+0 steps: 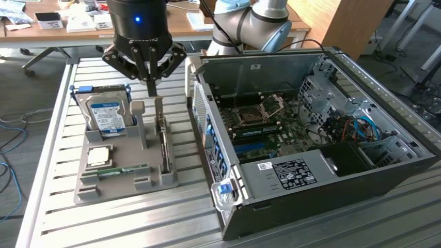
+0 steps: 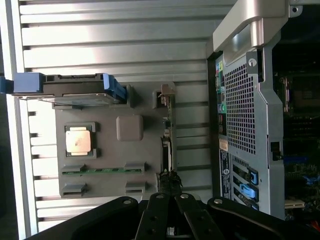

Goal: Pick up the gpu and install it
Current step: 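Pick up the gpu and move the gpu toward the slot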

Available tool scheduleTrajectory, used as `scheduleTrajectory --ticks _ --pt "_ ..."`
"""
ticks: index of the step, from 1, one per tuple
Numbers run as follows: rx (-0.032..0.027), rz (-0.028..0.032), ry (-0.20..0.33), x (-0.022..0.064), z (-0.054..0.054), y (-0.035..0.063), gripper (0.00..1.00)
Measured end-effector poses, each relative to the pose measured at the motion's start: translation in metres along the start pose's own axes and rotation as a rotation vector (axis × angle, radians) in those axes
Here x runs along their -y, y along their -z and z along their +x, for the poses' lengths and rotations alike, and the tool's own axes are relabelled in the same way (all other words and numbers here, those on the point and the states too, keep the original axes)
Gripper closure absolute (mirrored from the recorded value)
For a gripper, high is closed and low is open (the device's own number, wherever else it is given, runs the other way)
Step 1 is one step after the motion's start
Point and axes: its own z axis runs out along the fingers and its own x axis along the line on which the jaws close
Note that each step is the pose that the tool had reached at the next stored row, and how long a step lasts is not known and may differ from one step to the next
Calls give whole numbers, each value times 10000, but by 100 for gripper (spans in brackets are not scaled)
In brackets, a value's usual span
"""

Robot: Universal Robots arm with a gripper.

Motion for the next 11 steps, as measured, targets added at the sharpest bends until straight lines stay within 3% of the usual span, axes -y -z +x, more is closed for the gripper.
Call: scheduleTrajectory --ticks 8,11 --pt "0 0 0 0 0 0 89" --pt "0 0 0 0 0 0 83"
